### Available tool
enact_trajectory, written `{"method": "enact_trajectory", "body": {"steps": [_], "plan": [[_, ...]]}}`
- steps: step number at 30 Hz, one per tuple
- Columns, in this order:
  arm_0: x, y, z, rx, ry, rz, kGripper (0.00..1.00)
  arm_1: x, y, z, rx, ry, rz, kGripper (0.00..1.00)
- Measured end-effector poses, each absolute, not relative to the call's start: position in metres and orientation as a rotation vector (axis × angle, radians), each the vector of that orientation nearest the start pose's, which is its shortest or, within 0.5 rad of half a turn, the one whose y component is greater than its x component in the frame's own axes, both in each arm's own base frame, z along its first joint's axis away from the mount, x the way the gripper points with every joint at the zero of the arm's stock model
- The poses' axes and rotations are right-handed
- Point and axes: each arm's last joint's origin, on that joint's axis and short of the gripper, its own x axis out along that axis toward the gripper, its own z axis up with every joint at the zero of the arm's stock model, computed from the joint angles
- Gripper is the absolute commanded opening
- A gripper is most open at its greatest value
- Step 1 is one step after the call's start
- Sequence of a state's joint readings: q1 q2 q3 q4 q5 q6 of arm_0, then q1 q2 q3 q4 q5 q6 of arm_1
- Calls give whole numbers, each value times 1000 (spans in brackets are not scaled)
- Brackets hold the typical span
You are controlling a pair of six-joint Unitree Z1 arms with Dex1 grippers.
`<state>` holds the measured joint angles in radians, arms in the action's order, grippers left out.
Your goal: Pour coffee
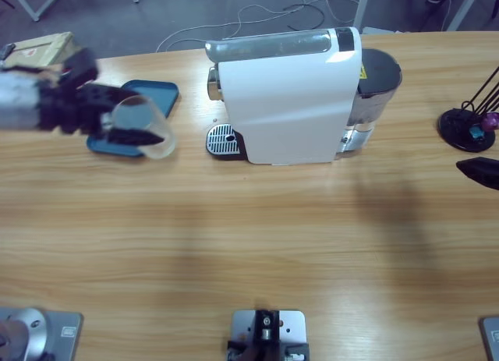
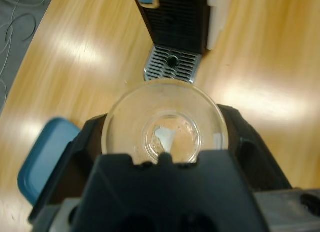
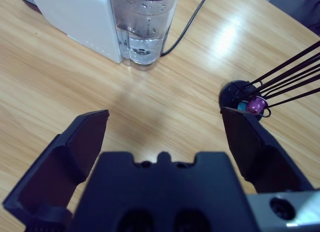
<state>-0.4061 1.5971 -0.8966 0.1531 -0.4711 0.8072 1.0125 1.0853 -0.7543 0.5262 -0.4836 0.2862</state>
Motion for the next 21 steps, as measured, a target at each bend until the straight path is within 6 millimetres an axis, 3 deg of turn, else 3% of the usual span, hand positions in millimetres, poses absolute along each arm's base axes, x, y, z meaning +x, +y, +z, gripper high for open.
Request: {"method": "enact_trajectory", "body": {"steps": [3,7,10,17,21], "plan": [[282,-147,259,701,498,-1168,0,91,103,310,-319,692,396,1000],[299,-161,241,705,525,-1213,0,91,102,310,-325,694,390,1000],[304,-172,230,709,535,-1246,0,90,101,309,-340,705,381,1000],[318,-196,238,729,467,-1271,0,90,100,308,-347,712,380,1000],[320,-212,231,736,458,-1309,0,90,100,308,-347,712,380,1000]]}}
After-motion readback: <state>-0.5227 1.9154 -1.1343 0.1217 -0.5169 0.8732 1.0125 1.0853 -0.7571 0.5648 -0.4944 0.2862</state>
